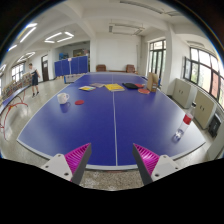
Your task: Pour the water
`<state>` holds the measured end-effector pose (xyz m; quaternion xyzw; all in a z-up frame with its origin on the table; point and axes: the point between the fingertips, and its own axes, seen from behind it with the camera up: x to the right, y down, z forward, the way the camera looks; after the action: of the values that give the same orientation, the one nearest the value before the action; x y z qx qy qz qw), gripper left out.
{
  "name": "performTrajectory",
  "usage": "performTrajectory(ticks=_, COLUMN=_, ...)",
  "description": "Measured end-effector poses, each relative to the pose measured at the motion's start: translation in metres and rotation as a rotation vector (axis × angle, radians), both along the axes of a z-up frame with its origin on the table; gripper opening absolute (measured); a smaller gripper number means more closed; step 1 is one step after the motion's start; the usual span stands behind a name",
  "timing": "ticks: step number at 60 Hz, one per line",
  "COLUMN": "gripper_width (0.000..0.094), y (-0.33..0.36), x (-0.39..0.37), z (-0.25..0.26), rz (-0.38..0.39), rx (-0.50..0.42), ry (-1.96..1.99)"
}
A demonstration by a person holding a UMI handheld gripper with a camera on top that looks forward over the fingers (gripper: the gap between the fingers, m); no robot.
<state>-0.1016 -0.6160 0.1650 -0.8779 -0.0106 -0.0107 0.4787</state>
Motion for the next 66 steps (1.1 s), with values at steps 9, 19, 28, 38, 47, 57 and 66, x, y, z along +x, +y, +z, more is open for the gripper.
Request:
performTrajectory(ticks=9, gripper_width=0.0853, y=0.001, x=0.135, z=-0.057, rz=-0.059, rx=-0.031, ry=-0.066)
performTrajectory(ticks=19, gripper_width=0.0857, y=0.027, x=0.276, z=-0.082, rz=-0.103, rx=-0.012, ry=-0.096)
performTrajectory(ticks=28, gripper_width=0.0854, y=0.084, x=0.366, z=-0.085, rz=-0.129, rx=0.062, ry=-0.112)
performTrajectory(ticks=38, gripper_width=0.0849, y=0.143, x=0.430, z=-0.083, rz=-0.178, rx=0.121, ry=-0.055)
performTrajectory(ticks=47, gripper_width=0.0785, y=0.187, x=0.449, z=-0.084, rz=-0.177, rx=0.169, ry=-0.024)
performTrajectory(ticks=57, gripper_width=0.0519, y=0.208, x=0.461, z=-0.087, rz=-0.191, rx=0.207, ry=-0.024)
performTrajectory(ticks=66, gripper_width=0.0388, y=0.212, x=0.464, z=-0.086, rz=-0.209, rx=0.253, ry=-0.029)
